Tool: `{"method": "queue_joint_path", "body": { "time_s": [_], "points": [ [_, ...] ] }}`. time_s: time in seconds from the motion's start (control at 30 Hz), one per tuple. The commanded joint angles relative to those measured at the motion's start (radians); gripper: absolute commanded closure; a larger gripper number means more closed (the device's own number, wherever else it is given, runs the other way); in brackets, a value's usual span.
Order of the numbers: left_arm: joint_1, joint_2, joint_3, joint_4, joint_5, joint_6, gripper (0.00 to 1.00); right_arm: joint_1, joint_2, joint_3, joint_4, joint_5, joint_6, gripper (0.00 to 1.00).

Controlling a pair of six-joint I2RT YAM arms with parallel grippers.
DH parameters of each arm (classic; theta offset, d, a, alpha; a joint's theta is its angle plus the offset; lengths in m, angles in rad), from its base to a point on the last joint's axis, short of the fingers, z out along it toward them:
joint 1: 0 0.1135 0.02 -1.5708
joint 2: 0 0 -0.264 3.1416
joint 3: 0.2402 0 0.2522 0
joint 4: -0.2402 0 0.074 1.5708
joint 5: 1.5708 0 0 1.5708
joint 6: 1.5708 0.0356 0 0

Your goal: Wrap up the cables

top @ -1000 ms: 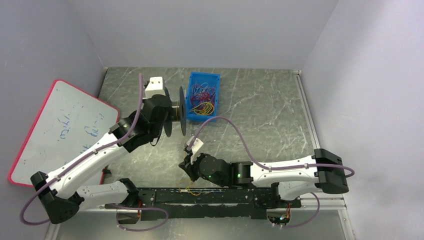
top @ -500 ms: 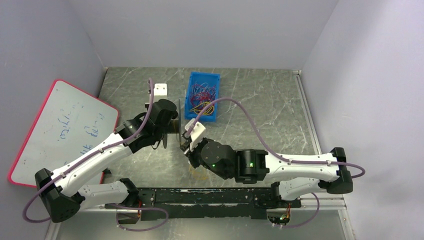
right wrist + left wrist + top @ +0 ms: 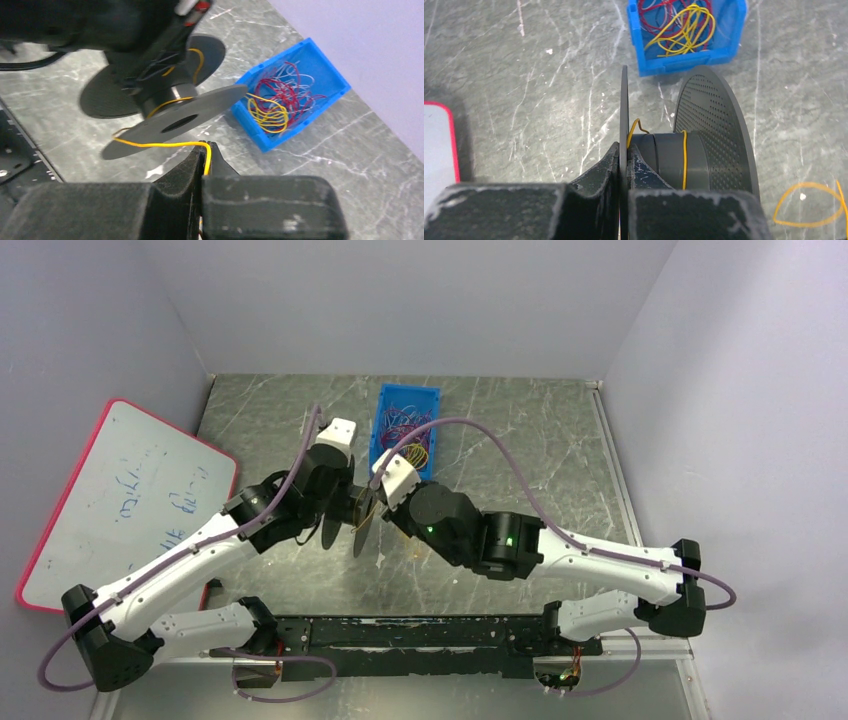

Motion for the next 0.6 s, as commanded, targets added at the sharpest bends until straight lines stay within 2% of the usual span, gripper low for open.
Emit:
{"method": "queue_joint_path", "body": {
  "time_s": [0.0,0.23,0.57],
  "points": [
    [-0.018,-0.047,0.002,0.029,0.097,0.071,0.93,-0.083,-0.017,0.031,0.015,-0.045,-0.107,1.0],
    [-0.033,-0.094,-0.02,0.016,0.225,0.123,0.93,-0.206,0.0,0.033,0.092,-0.112,-0.148,1.0],
    [-0.042,-0.187,-0.062,0.004,0.389,0.179,0.93,-0.337,0.059,0.053,0.135,-0.242,-0.122,1.0]
  ]
}}
